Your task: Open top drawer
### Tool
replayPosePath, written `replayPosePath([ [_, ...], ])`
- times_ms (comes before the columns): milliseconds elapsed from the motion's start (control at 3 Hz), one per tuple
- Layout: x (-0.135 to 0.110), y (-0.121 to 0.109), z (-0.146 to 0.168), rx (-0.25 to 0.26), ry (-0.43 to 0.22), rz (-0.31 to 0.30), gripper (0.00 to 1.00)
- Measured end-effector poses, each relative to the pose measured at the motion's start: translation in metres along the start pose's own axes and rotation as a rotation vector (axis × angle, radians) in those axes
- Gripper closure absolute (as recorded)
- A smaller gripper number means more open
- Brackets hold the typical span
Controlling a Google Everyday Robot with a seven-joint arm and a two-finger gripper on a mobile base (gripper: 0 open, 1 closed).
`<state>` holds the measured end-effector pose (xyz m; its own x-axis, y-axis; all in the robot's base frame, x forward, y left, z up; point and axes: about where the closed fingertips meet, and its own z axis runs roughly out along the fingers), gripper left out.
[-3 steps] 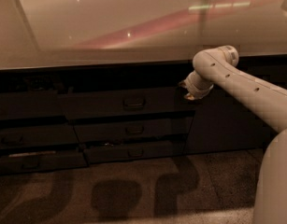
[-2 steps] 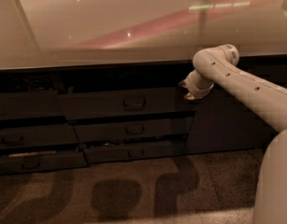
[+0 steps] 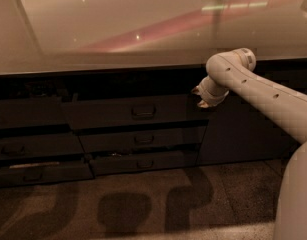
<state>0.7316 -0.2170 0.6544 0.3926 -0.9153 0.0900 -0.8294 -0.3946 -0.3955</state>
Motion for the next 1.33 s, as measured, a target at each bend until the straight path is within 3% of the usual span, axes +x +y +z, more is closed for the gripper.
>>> replayPosePath([
  [1333, -0.0045, 0.0109, -0.0046, -0.004, 0.009, -0.010, 1.00],
])
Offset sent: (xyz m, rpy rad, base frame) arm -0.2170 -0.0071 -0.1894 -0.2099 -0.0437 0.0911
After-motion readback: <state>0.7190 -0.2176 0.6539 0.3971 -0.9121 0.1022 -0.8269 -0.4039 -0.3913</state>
